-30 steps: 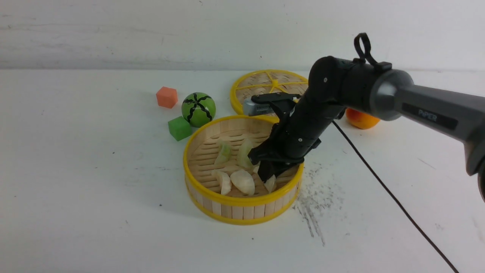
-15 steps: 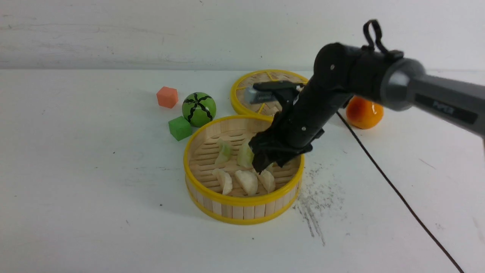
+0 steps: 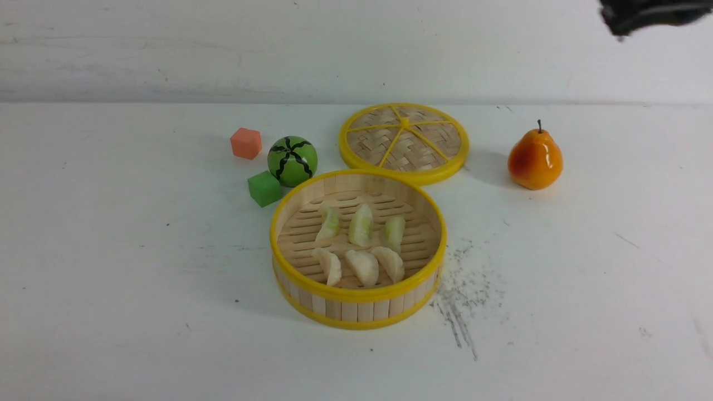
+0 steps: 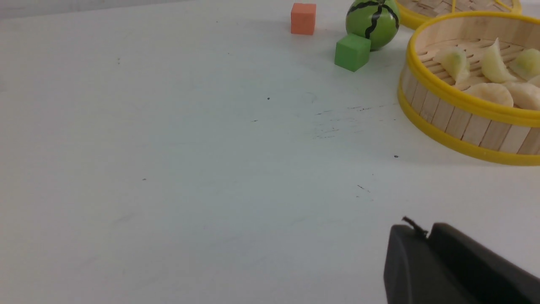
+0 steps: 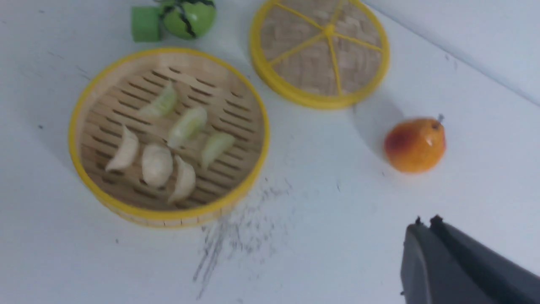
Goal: Put the dumplings into the steamer on the white table.
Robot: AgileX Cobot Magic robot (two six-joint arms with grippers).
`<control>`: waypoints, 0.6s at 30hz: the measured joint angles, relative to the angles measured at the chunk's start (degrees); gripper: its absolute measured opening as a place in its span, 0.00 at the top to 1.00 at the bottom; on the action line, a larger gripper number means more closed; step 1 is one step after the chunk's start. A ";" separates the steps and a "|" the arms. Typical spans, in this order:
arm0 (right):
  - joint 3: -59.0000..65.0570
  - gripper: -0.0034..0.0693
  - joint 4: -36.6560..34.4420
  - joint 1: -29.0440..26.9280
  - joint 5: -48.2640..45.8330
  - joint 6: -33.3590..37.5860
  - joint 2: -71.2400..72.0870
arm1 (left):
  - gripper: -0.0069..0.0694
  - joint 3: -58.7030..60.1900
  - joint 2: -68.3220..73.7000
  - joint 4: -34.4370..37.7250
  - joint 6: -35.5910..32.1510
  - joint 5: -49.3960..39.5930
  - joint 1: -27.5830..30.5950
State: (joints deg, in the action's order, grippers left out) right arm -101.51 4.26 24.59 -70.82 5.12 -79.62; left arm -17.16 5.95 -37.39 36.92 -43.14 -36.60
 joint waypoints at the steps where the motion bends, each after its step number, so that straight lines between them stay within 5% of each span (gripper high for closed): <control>1: 3.87 0.98 0.50 0.00 0.09 -1.12 2.82 | 0.83 0.00 0.00 0.00 0.00 0.00 0.00; 9: 38.19 0.98 -2.76 0.00 7.44 -7.17 14.14 | 0.82 0.00 0.00 0.00 0.00 0.06 0.00; 18: 55.90 0.97 -7.04 0.00 8.87 -7.49 14.40 | 0.81 0.00 0.00 0.00 0.00 0.06 0.00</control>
State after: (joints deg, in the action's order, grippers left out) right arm -45.61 -2.78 24.59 -61.95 -2.37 -65.22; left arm -17.16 5.95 -37.39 36.92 -43.07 -36.60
